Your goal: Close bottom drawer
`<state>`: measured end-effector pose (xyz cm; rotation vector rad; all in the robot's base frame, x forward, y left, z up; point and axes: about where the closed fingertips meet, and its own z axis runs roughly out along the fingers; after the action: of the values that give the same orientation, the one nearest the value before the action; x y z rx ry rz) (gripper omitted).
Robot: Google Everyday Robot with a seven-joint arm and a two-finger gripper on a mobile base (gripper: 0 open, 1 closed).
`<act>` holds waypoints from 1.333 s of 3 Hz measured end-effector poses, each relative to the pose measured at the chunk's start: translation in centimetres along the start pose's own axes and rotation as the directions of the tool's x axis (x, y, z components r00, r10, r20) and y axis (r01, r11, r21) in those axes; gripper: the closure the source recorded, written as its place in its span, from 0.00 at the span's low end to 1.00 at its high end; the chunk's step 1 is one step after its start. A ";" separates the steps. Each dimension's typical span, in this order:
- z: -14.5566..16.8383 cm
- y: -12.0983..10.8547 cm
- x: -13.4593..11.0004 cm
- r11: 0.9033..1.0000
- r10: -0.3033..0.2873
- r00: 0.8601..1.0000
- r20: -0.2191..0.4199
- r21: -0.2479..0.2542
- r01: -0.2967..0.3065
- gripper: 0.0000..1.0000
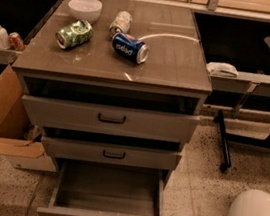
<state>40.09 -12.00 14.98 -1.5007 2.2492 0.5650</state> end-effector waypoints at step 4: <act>2.8 -6.4 -2.8 0.995 0.087 0.969 0.233 0.036 -0.098 1.00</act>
Offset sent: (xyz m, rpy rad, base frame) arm 0.0569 0.0133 -0.0186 0.1717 -0.0477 -0.1100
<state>47.26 -10.58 13.30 -1.2425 2.1435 0.6721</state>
